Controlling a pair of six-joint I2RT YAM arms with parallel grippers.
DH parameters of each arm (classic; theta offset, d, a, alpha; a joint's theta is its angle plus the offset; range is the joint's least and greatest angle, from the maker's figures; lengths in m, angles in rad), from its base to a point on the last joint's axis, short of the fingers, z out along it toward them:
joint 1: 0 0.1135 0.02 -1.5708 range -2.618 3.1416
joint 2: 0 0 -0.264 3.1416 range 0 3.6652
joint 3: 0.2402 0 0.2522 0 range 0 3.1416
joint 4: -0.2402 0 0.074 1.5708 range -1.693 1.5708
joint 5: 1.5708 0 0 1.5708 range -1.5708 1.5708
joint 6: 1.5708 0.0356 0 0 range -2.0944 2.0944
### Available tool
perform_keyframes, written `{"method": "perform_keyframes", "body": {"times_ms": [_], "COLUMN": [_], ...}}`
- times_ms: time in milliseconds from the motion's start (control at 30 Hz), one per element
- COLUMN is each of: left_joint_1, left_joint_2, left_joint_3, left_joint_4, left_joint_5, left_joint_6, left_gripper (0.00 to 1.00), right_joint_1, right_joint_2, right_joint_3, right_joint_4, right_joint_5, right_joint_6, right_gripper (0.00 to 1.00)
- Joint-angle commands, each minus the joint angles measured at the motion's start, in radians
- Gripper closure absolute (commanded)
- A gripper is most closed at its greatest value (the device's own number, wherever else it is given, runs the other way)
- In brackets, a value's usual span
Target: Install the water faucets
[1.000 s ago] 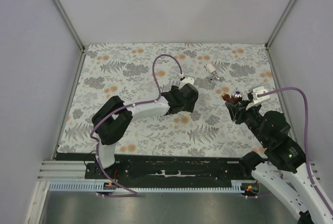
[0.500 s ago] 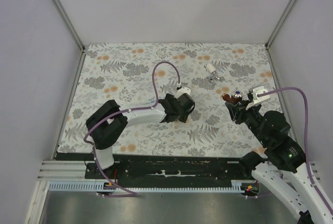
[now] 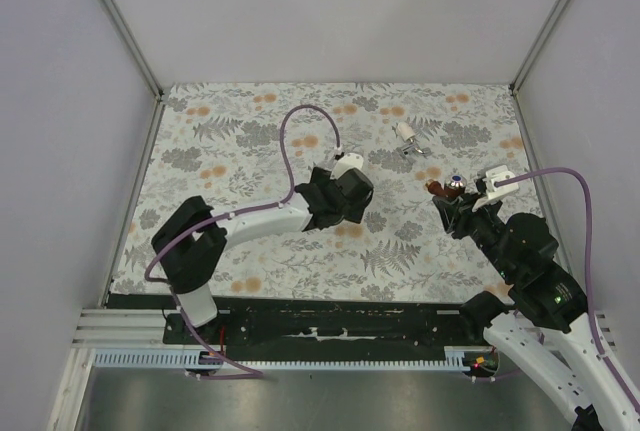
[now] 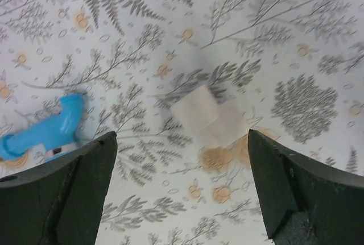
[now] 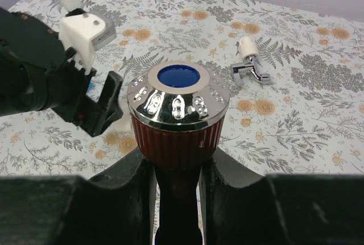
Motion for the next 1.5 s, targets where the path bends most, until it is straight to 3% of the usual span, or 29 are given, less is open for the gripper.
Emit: {"method": "perform_keyframes", "body": {"times_ms": [0, 433, 800, 1267, 1467], "left_joint_1": [-0.001, -0.007, -0.004, 0.064, 0.064], "left_joint_2": [0.106, 0.216, 0.089, -0.066, -0.061], "left_joint_3": [0.148, 0.154, 0.026, -0.111, -0.122], "left_joint_4": [0.041, -0.007, -0.007, 0.096, 0.090], "left_joint_5": [-0.002, -0.080, -0.103, 0.089, 0.074], "left_joint_6": [-0.035, -0.020, -0.044, -0.122, -0.132], "left_gripper": [0.00, 0.00, 0.00, 0.00, 0.00], "right_joint_1": [0.000, -0.001, -0.001, -0.001, 0.000], "right_joint_2": [-0.006, -0.001, 0.000, -0.007, -0.016], "right_joint_3": [0.003, 0.007, 0.007, 0.010, 0.013], "right_joint_4": [0.036, 0.031, 0.031, 0.025, 0.019], "right_joint_5": [-0.009, -0.016, -0.019, -0.024, -0.019], "right_joint_6": [-0.002, -0.004, -0.005, -0.005, -0.008], "right_gripper": [1.00, 1.00, 1.00, 1.00, 1.00]}}
